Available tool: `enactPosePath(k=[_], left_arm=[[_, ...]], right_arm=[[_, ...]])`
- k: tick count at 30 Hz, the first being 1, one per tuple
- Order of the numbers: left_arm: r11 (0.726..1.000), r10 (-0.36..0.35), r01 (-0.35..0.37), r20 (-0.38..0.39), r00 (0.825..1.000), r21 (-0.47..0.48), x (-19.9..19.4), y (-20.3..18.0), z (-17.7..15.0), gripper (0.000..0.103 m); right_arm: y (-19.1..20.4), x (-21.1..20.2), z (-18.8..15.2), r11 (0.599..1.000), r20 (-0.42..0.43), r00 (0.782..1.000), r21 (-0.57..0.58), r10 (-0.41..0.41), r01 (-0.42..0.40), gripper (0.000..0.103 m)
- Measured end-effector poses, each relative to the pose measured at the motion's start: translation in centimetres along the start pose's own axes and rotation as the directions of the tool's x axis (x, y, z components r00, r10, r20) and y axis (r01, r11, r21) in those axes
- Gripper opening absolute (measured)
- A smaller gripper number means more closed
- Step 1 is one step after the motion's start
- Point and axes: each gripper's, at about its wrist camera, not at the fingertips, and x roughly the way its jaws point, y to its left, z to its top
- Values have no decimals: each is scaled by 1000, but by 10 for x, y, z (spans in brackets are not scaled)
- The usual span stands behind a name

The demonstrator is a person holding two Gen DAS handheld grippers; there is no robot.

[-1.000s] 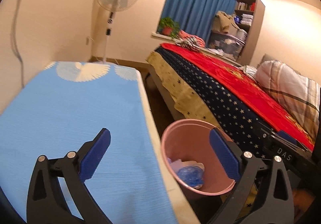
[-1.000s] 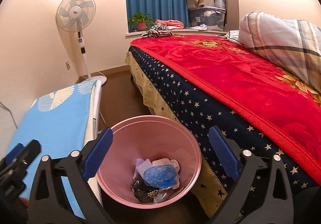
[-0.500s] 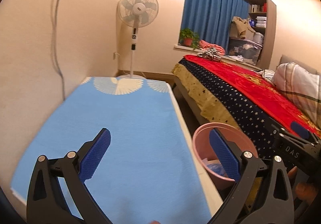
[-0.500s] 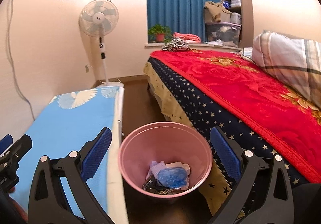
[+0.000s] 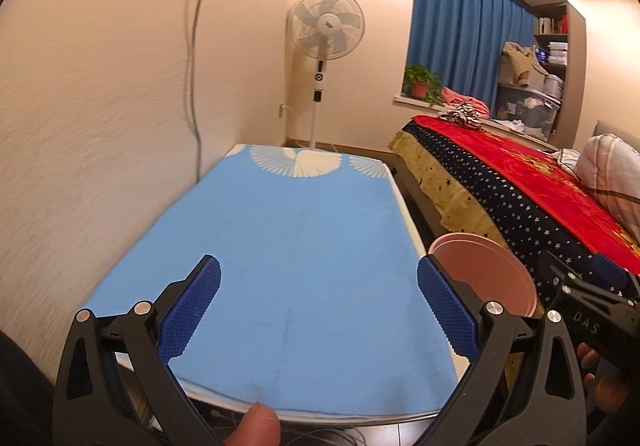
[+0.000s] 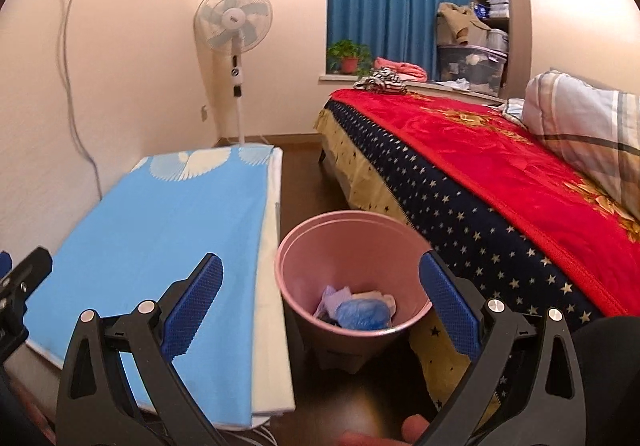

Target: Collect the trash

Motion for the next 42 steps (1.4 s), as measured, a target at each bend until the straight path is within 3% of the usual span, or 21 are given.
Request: enactPosePath(k=[6,11,42], left_arm=[[999,16,-17,-46,999,-34,18,12,-9,95],[1000,12,-13,-100,995,-1,34,7,-19,95],[1000,0,-2,-127,992,-12,45,4,-27,95]], right_arm=[[16,10,-11,999,-24,1000,-25,20,-20,97],[23,15,-13,999,-14,1000,-39,13,-13,97],[34,23,-18,997,-14,999,-72,35,-36,97]])
